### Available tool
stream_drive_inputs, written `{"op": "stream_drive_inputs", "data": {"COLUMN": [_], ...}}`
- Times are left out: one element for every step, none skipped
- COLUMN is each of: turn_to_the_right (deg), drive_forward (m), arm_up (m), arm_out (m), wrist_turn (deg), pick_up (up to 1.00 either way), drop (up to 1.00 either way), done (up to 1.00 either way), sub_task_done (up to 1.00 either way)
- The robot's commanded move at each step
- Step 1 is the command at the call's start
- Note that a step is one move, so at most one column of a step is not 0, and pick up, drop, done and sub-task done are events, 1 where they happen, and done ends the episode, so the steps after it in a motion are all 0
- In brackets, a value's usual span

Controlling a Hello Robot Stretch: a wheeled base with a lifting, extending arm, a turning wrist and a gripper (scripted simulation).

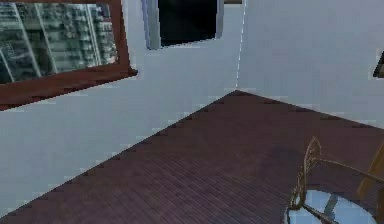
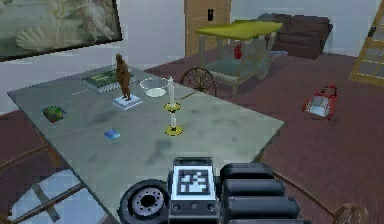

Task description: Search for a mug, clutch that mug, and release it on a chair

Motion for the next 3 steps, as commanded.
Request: {"op": "stream_drive_inputs", "data": {"turn_to_the_right": [30.0,0.0,0.0], "drive_forward": [0.0,0.0,0.0], "arm_up": [0.0,0.0,0.0], "arm_out": [0.0,0.38,0.0], "wrist_turn": [0.0,0.0,45.0], "pick_up": [0.0,0.0,0.0], "drop": [0.0,0.0,0.0], "done": [0.0,0.0,0.0], "sub_task_done": [0.0,0.0,0.0]}}
